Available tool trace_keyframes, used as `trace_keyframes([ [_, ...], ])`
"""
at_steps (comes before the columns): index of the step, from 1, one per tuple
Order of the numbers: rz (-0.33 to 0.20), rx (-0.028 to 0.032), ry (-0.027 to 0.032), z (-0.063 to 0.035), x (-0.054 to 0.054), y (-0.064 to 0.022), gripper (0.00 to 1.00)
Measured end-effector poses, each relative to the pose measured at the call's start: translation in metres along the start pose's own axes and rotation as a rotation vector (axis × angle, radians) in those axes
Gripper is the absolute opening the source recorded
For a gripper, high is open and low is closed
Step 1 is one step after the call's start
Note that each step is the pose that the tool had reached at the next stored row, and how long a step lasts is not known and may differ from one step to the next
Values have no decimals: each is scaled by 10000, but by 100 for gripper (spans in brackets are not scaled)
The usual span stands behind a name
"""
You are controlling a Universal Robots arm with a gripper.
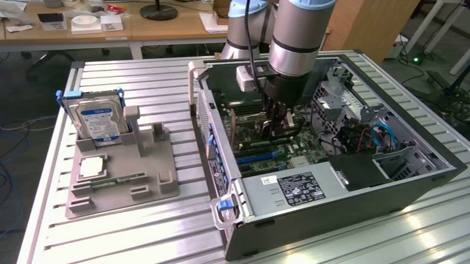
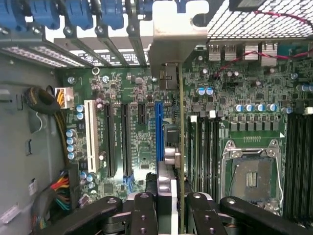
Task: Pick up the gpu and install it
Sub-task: 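Insert the gpu into the slot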
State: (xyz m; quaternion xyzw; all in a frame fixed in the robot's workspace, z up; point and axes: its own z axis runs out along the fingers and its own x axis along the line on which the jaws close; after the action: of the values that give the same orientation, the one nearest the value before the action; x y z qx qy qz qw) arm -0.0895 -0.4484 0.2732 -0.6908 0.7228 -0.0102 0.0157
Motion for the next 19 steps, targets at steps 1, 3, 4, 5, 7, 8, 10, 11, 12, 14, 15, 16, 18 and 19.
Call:
trace_keyframes([
  [1, 10, 0, 0, 5, 1, 13, 28],
  [3, 13, 0, 2, 10, 4, 16, 28],
  [4, 14, 0, 0, 17, 8, 16, 28],
  [5, 16, 0, 0, 24, 14, 16, 28],
  [7, 19, 0, 2, 32, 42, 15, 28],
  [8, 22, 0, 1, 35, 53, 15, 28],
  [10, 25, 0, 0, 44, 60, 15, 28],
  [11, 27, -1, 0, 51, 60, 16, 28],
  [12, 29, -5, 2, 60, 61, 17, 28],
  [14, 30, -12, 1, 92, 61, 17, 28],
  [15, 30, -18, 2, 110, 61, 18, 28],
  [16, 30, -24, 3, 128, 62, 18, 28],
  [18, 31, -35, 3, 163, 62, 20, 28],
  [19, 31, -40, 4, 179, 62, 20, 28],
])
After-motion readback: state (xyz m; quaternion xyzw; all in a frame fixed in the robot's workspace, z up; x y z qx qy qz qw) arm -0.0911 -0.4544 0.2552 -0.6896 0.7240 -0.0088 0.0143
